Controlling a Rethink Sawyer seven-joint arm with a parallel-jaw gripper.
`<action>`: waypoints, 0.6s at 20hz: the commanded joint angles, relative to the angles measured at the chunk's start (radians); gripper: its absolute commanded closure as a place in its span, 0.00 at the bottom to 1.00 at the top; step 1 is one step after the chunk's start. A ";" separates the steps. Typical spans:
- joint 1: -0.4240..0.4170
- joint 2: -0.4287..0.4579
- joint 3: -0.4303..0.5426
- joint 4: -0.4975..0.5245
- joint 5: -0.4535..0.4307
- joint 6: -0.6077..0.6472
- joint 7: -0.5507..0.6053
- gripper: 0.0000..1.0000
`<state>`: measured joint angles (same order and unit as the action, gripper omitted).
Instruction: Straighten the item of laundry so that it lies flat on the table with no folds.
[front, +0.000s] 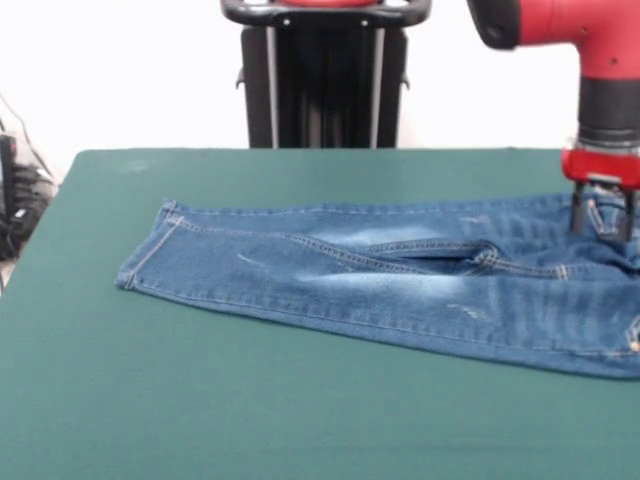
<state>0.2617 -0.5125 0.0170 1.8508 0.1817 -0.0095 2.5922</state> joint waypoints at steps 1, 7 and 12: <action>-0.010 -0.016 -0.217 0.077 0.118 0.095 0.216 0.00; -0.217 -0.149 0.011 0.193 0.042 0.060 0.152 0.00; -0.260 -0.149 0.035 0.199 0.020 0.036 0.128 0.00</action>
<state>0.0178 -0.6535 -0.0334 1.9496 0.2040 -0.0097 2.5922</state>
